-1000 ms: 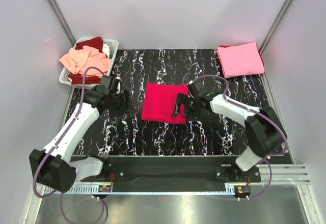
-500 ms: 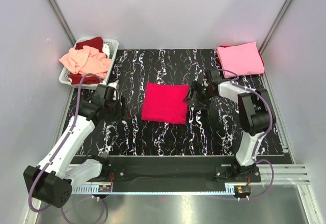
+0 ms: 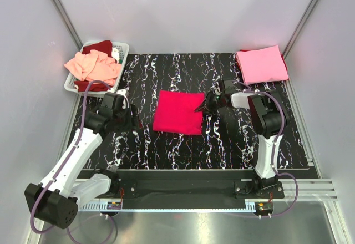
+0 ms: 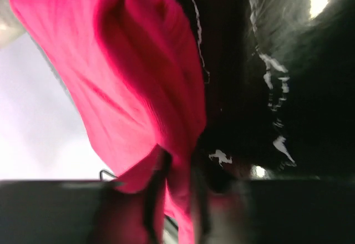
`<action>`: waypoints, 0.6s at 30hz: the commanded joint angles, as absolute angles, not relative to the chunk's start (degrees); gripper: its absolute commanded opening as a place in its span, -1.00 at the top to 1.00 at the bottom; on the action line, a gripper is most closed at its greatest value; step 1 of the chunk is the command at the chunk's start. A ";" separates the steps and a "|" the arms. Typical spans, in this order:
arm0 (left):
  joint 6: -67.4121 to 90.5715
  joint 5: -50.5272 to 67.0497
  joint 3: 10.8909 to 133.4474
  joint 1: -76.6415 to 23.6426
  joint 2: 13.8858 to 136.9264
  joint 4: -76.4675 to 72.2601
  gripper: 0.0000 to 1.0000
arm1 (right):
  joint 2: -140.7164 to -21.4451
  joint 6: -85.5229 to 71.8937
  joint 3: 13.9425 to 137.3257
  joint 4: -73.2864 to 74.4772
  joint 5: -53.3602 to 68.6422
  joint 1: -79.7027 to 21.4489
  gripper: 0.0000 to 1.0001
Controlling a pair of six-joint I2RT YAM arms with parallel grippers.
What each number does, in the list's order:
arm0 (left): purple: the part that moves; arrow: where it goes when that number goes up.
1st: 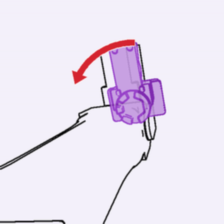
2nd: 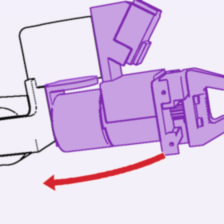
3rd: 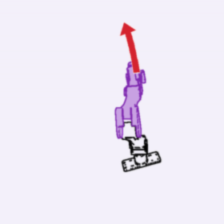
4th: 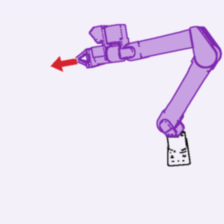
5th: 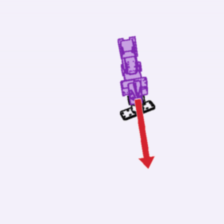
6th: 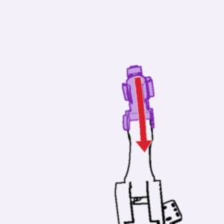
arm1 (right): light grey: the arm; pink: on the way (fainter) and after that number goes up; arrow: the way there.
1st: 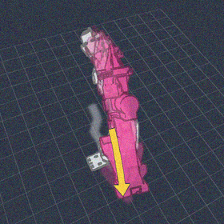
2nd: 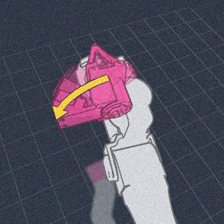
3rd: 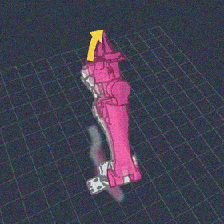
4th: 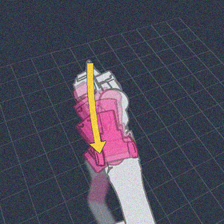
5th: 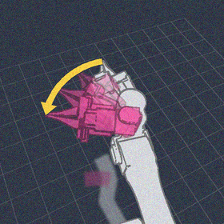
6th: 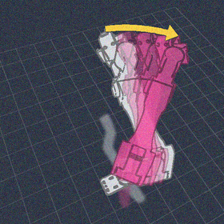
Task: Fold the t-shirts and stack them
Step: Neatly place the folded tshirt to the corner
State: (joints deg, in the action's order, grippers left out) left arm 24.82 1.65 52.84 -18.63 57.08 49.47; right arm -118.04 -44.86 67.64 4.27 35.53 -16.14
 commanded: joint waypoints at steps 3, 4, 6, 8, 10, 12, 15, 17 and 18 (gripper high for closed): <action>23.99 0.17 52.47 -18.54 55.46 47.02 -0.29 | -117.52 -43.78 68.10 4.47 32.53 -16.88 0.97; 23.99 0.09 52.47 -18.54 55.37 47.02 -0.29 | -116.20 -42.46 69.42 6.22 31.65 -16.35 1.00; 24.00 0.09 52.47 -18.54 55.20 46.93 -0.29 | -114.62 -37.20 74.58 14.38 27.97 -15.47 1.00; 23.99 0.09 52.38 -18.54 55.11 46.85 -0.29 | -113.91 -31.24 78.64 23.06 24.80 -14.59 1.00; 24.08 0.09 52.30 -18.54 54.93 46.76 -0.29 | -113.38 -26.31 84.44 30.45 20.14 -13.45 1.00; 24.17 0.18 52.21 -18.54 54.76 46.67 -0.29 | -113.64 -23.48 90.05 34.43 16.29 -12.66 1.00; 24.08 0.09 52.12 -18.54 54.76 46.41 -0.29 | -115.30 -18.73 97.43 41.38 11.19 -10.99 1.00; 23.99 0.52 52.03 -18.46 55.19 46.23 -0.29 | -116.45 -15.93 101.14 45.16 8.54 -10.02 1.00; 23.82 0.79 52.03 -18.46 55.37 46.23 -0.29 | -117.50 -15.21 104.56 46.22 6.00 -8.98 1.00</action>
State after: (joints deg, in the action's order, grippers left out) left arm 24.82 1.28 52.25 -18.63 55.94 49.10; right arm -118.15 -22.76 96.75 37.23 15.40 -11.11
